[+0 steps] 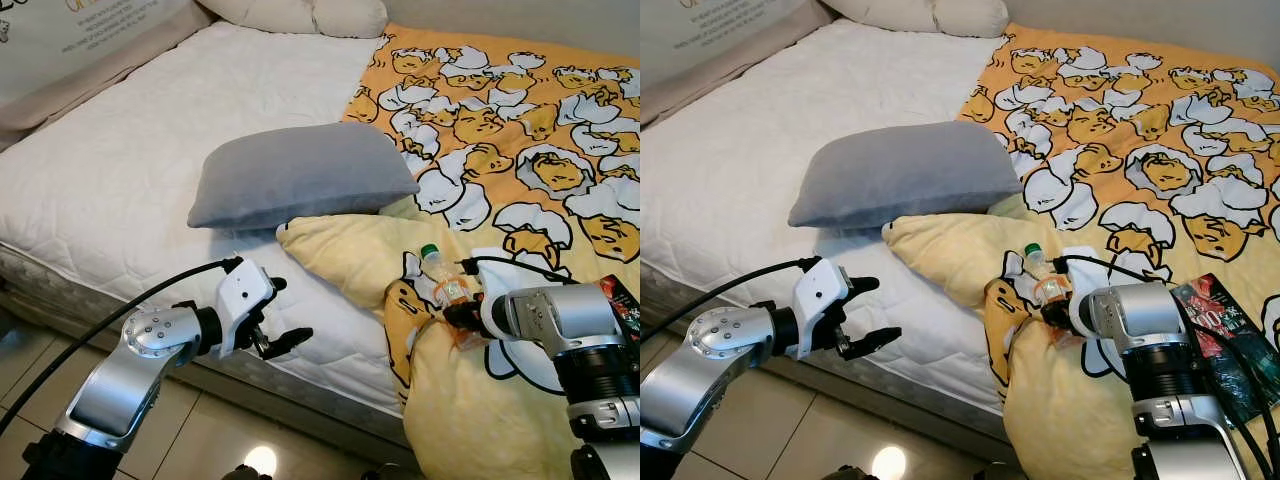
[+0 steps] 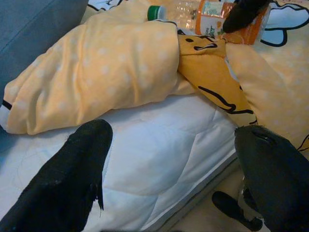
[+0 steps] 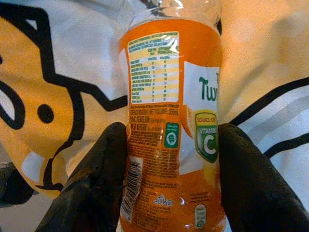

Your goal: Clean up the room

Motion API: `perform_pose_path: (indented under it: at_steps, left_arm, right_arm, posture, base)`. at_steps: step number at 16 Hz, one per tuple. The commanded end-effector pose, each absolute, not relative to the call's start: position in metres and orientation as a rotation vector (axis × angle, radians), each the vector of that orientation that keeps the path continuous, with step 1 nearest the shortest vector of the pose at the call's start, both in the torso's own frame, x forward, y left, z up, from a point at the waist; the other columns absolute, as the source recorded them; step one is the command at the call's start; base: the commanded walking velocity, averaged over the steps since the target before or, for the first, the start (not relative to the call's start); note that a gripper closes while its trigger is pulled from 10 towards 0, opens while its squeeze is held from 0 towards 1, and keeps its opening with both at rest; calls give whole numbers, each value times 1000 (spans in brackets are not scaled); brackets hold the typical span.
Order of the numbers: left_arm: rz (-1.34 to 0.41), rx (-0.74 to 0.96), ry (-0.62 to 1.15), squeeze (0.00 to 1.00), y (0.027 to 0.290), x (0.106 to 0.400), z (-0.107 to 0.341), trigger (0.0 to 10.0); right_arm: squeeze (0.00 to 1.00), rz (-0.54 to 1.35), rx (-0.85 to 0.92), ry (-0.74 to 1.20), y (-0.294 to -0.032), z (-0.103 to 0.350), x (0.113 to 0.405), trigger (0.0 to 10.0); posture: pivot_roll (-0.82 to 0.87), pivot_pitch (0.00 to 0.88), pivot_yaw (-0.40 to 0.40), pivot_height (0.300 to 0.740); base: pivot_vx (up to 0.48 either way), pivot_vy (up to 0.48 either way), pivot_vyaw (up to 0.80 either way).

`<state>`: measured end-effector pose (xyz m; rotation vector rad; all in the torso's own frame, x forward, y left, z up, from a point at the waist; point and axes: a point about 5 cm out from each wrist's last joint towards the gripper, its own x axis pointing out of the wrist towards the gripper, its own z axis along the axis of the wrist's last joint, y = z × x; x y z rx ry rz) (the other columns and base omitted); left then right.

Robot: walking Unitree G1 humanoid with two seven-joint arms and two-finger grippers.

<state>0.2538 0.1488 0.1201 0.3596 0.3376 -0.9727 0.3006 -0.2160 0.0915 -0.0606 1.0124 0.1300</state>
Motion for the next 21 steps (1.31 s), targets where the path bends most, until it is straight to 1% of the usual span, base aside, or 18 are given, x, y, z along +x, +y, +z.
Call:
perform_pose_path:
  at_steps: [1,5,6,7,8,9,10,11,12,13,14,15,16,18,19,21]
  left_arm:
    - [-979,365,342,0,151,251,122,10000]
    - [-988,354,336,0,150,247,125,10000]
    - [-990,351,335,0,149,246,126,10000]
    - [-992,348,333,0,149,246,126,10000]
    - [-974,317,321,0,148,243,128,10000]
    - [-953,295,309,0,148,242,129,10000]
    - [-876,245,266,0,148,241,130,10000]
    - [-776,209,222,0,146,240,131,10000]
    - [-688,189,195,0,144,240,132,10000]
    - [-570,221,165,0,146,241,133,10000]
    - [-503,225,151,0,147,241,135,10000]
    - [-466,210,152,0,148,241,136,10000]
    - [-409,178,139,0,146,239,137,10000]
    - [-335,125,145,0,140,233,134,10000]
    - [-299,143,154,0,140,230,126,10000]
    - [-269,148,156,0,144,226,122,10000]
  right_arm:
    - [0,115,-52,968,-219,106,303,0]
    - [0,111,-2,830,-223,143,302,0]
    - [0,122,-4,807,-223,151,302,1255]
    - [0,138,-2,753,-222,160,302,2196]
    - [0,188,53,591,-215,177,304,3608]
    - [0,210,65,491,-211,183,305,4784]
    - [0,244,-10,354,-202,185,302,10000]
    - [0,274,4,314,-190,179,297,10000]
    - [0,317,77,302,-178,175,291,10000]
    - [0,366,48,266,-161,171,282,10000]
    - [0,396,64,242,-150,166,274,10000]
    - [0,410,76,228,-144,162,269,10000]
    - [0,417,125,215,-137,153,259,10000]
    - [0,391,170,209,-137,147,247,10000]
    - [0,354,164,205,-137,142,241,10000]
    - [0,336,141,199,-138,142,237,10000]
  posture:
    - [-76,72,9,740]
    - [-79,76,13,740]
    - [-82,79,17,740]
    - [-83,80,20,740]
    - [-89,77,29,740]
    - [-92,74,32,740]
    - [-94,56,41,740]
    - [-94,44,47,740]
    - [-95,34,59,740]
    - [-98,27,71,740]
    - [-101,20,76,740]
    - [-99,19,76,740]
    - [-98,17,74,740]
    - [-111,28,78,740]
    - [-130,58,80,740]
    - [-146,54,81,740]
  base:
    - [0,0,0]
    - [0,0,0]
    - [0,0,0]
    - [0,0,0]
    - [0,0,0]
    - [0,0,0]
    - [0,0,0]
    - [0,0,0]
    - [0,0,0]
    - [0,0,0]
    - [0,0,800]
    - [0,0,800]
    - [0,0,800]
    - [0,0,800]
    - [0,0,800]
    - [0,0,800]
